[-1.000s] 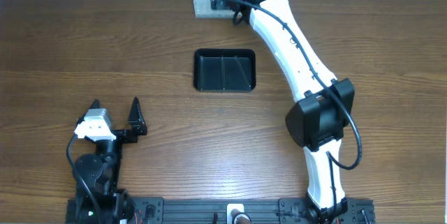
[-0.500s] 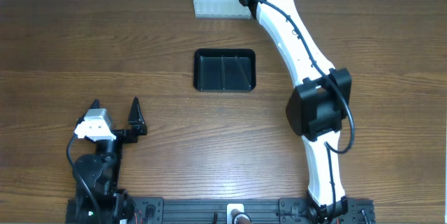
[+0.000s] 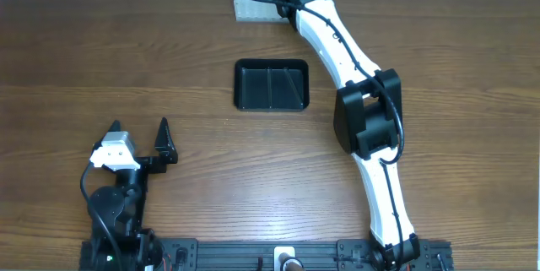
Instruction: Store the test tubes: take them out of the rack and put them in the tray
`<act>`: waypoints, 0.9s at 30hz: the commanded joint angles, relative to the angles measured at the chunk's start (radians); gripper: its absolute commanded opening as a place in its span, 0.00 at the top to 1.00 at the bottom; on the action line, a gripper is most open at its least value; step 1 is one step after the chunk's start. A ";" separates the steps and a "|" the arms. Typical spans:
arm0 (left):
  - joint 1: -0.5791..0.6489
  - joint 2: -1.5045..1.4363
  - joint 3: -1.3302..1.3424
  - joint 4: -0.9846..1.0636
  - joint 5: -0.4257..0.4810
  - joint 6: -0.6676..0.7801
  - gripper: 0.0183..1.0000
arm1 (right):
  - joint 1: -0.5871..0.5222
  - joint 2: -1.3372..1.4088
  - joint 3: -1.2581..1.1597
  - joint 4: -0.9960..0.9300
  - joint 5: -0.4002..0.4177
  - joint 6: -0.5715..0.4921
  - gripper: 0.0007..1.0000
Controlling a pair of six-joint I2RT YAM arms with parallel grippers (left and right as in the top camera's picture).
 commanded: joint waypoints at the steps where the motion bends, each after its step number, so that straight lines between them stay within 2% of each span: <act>1: -0.004 -0.008 -0.004 -0.005 0.010 0.019 0.00 | 0.007 0.033 0.002 0.006 -0.031 0.001 0.14; 8: -0.004 -0.008 -0.004 -0.005 0.010 0.019 0.00 | 0.007 0.055 0.002 0.016 -0.063 0.002 0.16; 27: -0.004 -0.008 -0.004 -0.005 0.010 0.019 0.00 | 0.008 0.104 0.002 0.064 -0.064 0.001 0.20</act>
